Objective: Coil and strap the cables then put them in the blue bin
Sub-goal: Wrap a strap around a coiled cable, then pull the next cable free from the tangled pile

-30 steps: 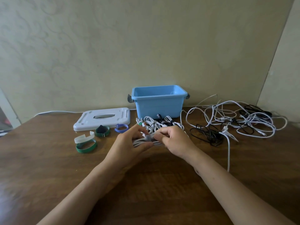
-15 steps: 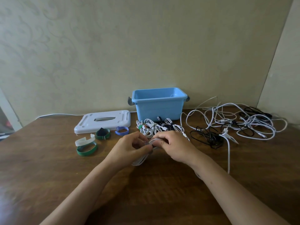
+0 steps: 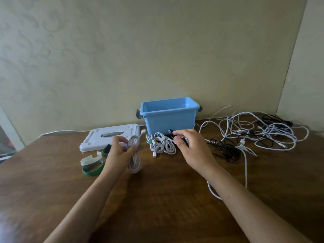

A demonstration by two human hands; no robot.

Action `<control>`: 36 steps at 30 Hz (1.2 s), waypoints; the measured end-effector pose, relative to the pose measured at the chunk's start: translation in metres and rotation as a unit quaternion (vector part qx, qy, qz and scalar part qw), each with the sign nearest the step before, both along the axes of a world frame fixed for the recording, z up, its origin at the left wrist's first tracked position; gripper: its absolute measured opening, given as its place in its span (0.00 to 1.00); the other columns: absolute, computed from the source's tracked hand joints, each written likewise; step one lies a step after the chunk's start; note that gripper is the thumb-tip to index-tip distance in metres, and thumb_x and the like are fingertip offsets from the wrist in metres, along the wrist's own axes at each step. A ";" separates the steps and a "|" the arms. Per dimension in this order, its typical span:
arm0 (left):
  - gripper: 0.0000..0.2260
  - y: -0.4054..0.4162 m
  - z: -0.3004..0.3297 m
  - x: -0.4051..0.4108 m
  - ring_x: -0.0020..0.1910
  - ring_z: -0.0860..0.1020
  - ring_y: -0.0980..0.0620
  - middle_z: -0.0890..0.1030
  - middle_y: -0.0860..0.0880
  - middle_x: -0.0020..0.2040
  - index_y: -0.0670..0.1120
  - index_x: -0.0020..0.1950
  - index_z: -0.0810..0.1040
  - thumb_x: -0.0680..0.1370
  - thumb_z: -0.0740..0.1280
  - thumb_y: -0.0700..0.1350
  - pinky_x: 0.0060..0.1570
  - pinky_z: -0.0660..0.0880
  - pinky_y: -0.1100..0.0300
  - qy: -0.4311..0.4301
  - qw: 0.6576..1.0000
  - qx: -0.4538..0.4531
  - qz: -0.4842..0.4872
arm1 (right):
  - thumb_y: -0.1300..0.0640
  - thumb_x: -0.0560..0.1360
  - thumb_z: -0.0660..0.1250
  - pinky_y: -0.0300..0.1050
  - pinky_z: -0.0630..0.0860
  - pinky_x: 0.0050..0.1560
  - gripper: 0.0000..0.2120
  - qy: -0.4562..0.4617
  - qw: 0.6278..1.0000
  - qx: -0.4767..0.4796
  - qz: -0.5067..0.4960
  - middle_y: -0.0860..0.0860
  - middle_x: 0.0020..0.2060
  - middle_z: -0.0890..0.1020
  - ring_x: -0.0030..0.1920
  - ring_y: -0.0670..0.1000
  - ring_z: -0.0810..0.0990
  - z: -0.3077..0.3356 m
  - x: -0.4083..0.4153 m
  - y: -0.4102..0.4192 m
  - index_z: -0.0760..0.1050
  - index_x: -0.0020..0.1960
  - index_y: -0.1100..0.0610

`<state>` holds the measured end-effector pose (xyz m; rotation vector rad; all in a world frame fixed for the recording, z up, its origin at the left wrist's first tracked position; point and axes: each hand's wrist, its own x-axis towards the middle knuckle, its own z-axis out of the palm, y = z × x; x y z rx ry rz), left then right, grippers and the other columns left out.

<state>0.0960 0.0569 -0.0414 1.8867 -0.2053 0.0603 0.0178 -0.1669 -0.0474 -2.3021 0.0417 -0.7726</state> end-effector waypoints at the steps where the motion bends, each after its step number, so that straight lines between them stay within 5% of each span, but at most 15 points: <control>1: 0.16 -0.003 -0.002 0.004 0.45 0.83 0.49 0.81 0.45 0.51 0.51 0.60 0.66 0.78 0.70 0.49 0.36 0.81 0.55 -0.001 1.000 0.022 0.001 | 0.49 0.83 0.63 0.31 0.66 0.57 0.14 0.004 1.000 -0.001 0.001 0.47 0.61 0.79 0.64 0.45 0.74 -0.001 0.001 0.000 0.79 0.65 0.51; 7: 0.12 -0.025 -0.006 0.028 0.36 0.82 0.45 0.83 0.43 0.42 0.54 0.56 0.66 0.79 0.69 0.48 0.32 0.78 0.49 -0.052 0.990 0.131 -0.020 | 0.53 0.82 0.64 0.39 0.71 0.58 0.11 0.048 0.998 -0.006 -0.038 0.47 0.59 0.78 0.62 0.46 0.75 -0.002 -0.002 -0.008 0.80 0.63 0.49; 9: 0.11 -0.035 -0.005 0.030 0.33 0.79 0.48 0.82 0.45 0.41 0.54 0.56 0.66 0.80 0.67 0.49 0.29 0.74 0.55 -0.064 0.988 0.143 -0.016 | 0.55 0.82 0.63 0.41 0.75 0.53 0.11 0.055 0.995 -0.006 -0.083 0.46 0.57 0.78 0.58 0.46 0.77 0.000 -0.004 -0.016 0.79 0.63 0.49; 16: 0.10 -0.050 -0.015 0.023 0.40 0.81 0.51 0.79 0.52 0.40 0.53 0.60 0.66 0.83 0.61 0.54 0.46 0.80 0.47 -0.079 0.987 0.138 -0.013 | 0.56 0.82 0.65 0.38 0.69 0.35 0.08 0.129 0.975 -0.046 -0.175 0.45 0.51 0.81 0.45 0.44 0.78 0.008 -0.009 -0.043 0.78 0.60 0.50; 23: 0.16 -0.040 -0.016 0.027 0.56 0.78 0.49 0.80 0.50 0.58 0.60 0.70 0.65 0.82 0.61 0.57 0.56 0.75 0.50 -0.087 0.983 0.151 -0.051 | 0.45 0.76 0.72 0.44 0.71 0.41 0.12 0.228 0.954 -0.086 -0.173 0.46 0.50 0.80 0.47 0.47 0.79 0.015 -0.019 -0.044 0.76 0.56 0.49; 30: 0.15 -0.036 -0.017 0.031 0.58 0.78 0.49 0.79 0.47 0.62 0.59 0.68 0.71 0.81 0.62 0.57 0.59 0.77 0.48 -0.104 0.977 0.177 -0.055 | 0.57 0.77 0.72 0.43 0.74 0.41 0.13 0.287 0.929 -0.097 -0.211 0.47 0.53 0.83 0.45 0.47 0.78 0.018 -0.017 -0.044 0.80 0.61 0.48; 36: 0.16 -0.034 -0.017 0.033 0.58 0.77 0.50 0.76 0.46 0.65 0.59 0.69 0.72 0.81 0.63 0.55 0.59 0.77 0.50 -0.114 0.974 0.190 -0.053 | 0.51 0.75 0.74 0.44 0.75 0.43 0.17 0.320 0.926 -0.087 -0.179 0.46 0.53 0.83 0.47 0.46 0.79 0.016 -0.019 -0.044 0.78 0.62 0.49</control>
